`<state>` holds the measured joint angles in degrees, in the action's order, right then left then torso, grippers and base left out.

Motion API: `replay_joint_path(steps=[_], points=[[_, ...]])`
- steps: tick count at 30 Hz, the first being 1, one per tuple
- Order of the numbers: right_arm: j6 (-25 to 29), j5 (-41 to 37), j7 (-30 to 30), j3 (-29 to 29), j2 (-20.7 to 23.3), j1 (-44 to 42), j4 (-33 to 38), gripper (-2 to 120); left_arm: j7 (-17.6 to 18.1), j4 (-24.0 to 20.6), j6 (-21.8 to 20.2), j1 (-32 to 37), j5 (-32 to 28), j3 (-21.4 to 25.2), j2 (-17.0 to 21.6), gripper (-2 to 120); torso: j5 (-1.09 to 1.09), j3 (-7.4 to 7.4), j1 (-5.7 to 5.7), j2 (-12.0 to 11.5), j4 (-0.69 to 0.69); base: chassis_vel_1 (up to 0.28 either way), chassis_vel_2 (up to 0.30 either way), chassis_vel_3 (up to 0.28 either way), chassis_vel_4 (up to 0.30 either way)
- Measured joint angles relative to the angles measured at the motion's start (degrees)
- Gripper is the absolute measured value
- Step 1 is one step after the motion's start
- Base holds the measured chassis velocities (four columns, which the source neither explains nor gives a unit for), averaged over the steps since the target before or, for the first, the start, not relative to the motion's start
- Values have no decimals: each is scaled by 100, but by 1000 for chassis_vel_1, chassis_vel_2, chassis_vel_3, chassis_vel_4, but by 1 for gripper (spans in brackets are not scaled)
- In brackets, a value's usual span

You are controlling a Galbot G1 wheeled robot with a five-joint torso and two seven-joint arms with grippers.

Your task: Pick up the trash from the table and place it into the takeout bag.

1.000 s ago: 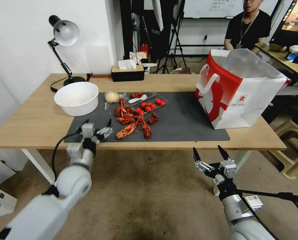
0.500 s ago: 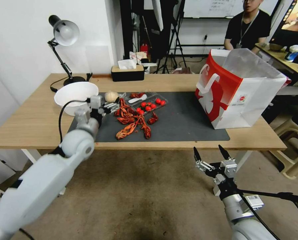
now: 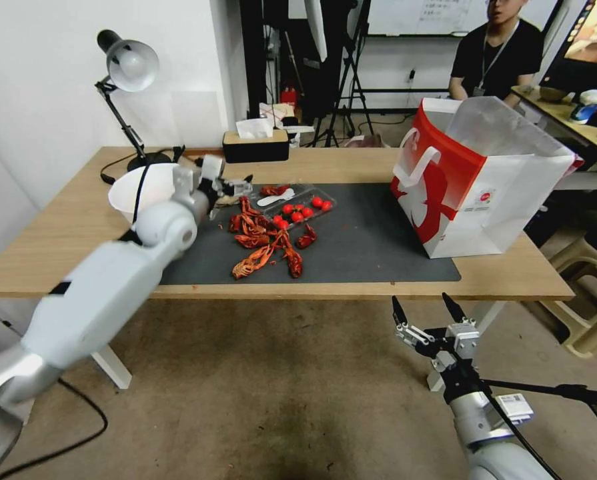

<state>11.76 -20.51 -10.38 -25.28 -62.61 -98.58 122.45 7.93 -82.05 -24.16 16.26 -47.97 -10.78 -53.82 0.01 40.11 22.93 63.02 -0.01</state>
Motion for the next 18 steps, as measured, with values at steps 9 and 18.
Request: replay_joint_path(steps=[9,18], points=[[11,-1,11,10,-6,22,-25,100,-383,612,-592,-506,349,-314,-128,100,-1,0,-1,0,2,0,0,0,0],[12,-2,14,25,-4,47,-35,100,-788,1082,-1125,-911,530,-562,-247,100,1,0,-1,1,2,0,0,0,0]])
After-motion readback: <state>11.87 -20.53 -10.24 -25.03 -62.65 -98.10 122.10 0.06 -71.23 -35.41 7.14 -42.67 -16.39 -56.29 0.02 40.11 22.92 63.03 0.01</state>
